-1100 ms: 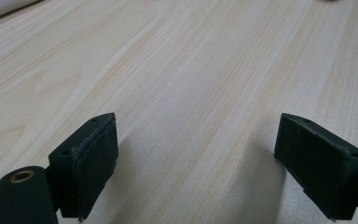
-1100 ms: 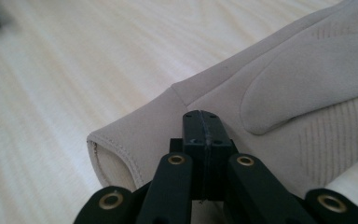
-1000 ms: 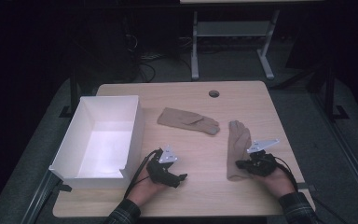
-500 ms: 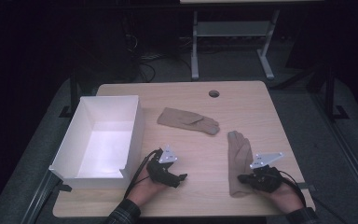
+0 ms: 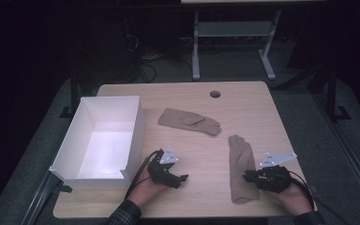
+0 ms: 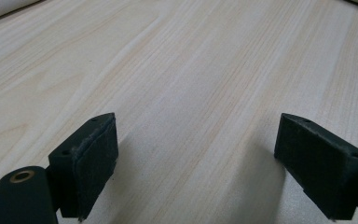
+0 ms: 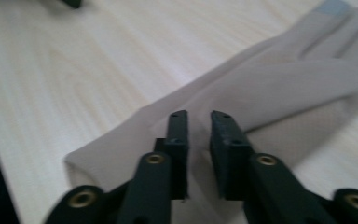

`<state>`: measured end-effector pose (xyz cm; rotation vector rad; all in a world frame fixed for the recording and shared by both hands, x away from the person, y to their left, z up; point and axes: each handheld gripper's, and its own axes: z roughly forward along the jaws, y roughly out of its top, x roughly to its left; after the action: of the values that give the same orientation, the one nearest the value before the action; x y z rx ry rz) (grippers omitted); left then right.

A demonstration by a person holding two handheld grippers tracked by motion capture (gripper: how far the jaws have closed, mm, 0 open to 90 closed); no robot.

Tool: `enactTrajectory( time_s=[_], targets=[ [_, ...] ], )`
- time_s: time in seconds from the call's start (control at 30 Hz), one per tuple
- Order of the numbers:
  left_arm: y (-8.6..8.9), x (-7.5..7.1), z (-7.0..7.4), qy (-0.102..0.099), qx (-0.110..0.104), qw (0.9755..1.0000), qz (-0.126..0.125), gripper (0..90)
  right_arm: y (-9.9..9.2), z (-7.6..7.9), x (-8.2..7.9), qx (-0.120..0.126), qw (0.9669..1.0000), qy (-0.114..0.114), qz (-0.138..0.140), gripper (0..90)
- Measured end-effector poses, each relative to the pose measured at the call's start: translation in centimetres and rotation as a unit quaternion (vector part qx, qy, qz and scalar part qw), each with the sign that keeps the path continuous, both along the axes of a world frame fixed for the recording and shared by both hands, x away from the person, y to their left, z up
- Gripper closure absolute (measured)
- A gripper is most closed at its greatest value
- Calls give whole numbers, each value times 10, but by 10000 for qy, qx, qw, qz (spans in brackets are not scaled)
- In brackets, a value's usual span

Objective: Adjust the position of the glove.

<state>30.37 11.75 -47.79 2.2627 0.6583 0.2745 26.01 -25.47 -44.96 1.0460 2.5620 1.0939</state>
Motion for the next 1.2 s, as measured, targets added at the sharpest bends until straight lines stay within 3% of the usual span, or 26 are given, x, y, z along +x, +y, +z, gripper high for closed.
enactTrajectory(
  time_s=[0.2,0.27,0.57,0.67,0.87,1.0,1.13,1.2],
  targets=[
    [0,0,0,-6,6,10000,-3,128,-19,-6,11,24,9984,-148,-537,516],
    [0,0,0,-7,7,10000,-4,128,-27,-9,16,70,9971,-101,-744,438],
    [0,0,0,-1,11,10000,-5,128,-47,-24,31,-156,9859,-359,-1627,243],
    [0,1,0,-12,19,10000,-30,128,-47,-28,33,-266,9832,-369,-1770,193],
    [-4,5,3,64,88,9999,83,148,-47,-33,34,-208,9821,-433,-1819,141],
    [-7,11,7,129,163,9995,240,269,-47,-33,34,-210,9827,-444,-1787,140],
    [-10,20,13,243,119,9988,409,463,-46,-33,34,-202,9824,-412,-1810,140],
    [-12,26,16,260,229,9983,462,561,-46,-33,34,-204,9824,-414,-1808,139]
  ],
)
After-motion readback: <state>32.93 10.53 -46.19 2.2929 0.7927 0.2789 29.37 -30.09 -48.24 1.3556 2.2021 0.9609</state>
